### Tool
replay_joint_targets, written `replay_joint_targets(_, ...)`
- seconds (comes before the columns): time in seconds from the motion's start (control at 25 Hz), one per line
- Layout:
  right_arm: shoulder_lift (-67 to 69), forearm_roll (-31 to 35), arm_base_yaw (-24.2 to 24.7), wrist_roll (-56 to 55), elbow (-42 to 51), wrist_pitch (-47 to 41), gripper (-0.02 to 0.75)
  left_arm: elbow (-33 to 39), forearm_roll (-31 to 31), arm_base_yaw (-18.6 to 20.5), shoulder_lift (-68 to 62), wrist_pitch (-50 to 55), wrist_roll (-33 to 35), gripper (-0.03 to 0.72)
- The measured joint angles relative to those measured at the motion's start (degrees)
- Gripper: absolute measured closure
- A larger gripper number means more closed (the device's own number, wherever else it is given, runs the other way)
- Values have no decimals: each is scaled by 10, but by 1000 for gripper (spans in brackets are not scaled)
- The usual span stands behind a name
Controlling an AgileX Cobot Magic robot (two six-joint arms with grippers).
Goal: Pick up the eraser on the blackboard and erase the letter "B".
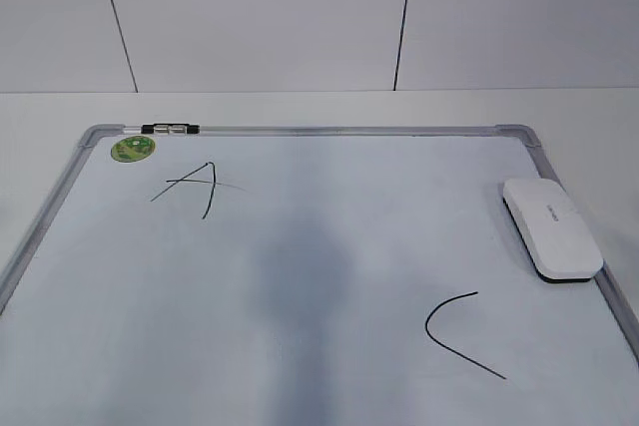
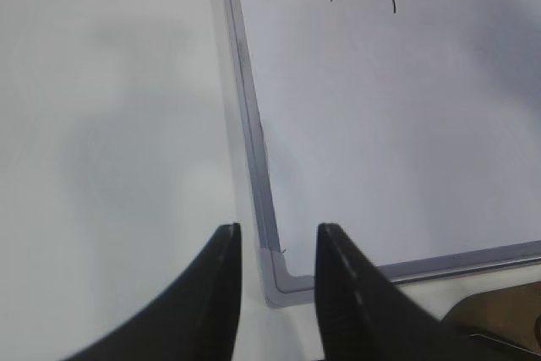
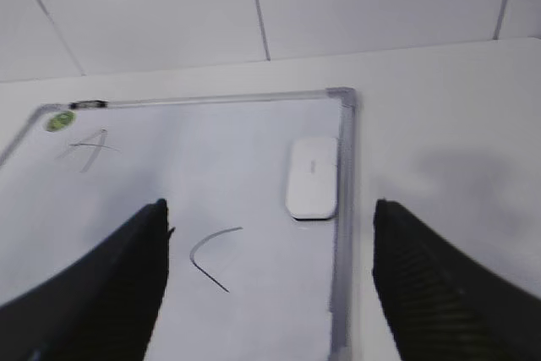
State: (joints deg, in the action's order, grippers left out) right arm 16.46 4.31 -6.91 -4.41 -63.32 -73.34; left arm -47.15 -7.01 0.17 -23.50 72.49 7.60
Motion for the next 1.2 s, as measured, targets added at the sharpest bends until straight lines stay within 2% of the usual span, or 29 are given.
replay_joint_targets(0.2,-40,-60,0,4,100,-1,149,51,0,0,79,1,0,464)
replay_joint_targets(0.6,-170,-77,0,5,277,11,149,116,-1,0,147,1,22,464)
replay_joint_targets(0.72,-175,-99,0,5,308,37,149,139,-2,0,151,-8,27,464)
replay_joint_targets(0.88,-176,-117,0,5,348,58,149,155,-2,0,154,-73,39,464)
replay_joint_targets(1.12,-176,-117,0,6,352,69,149,165,0,-1,154,-90,42,465)
replay_joint_targets(1.2,-176,-117,0,6,352,69,149,169,-7,-9,154,-90,19,465)
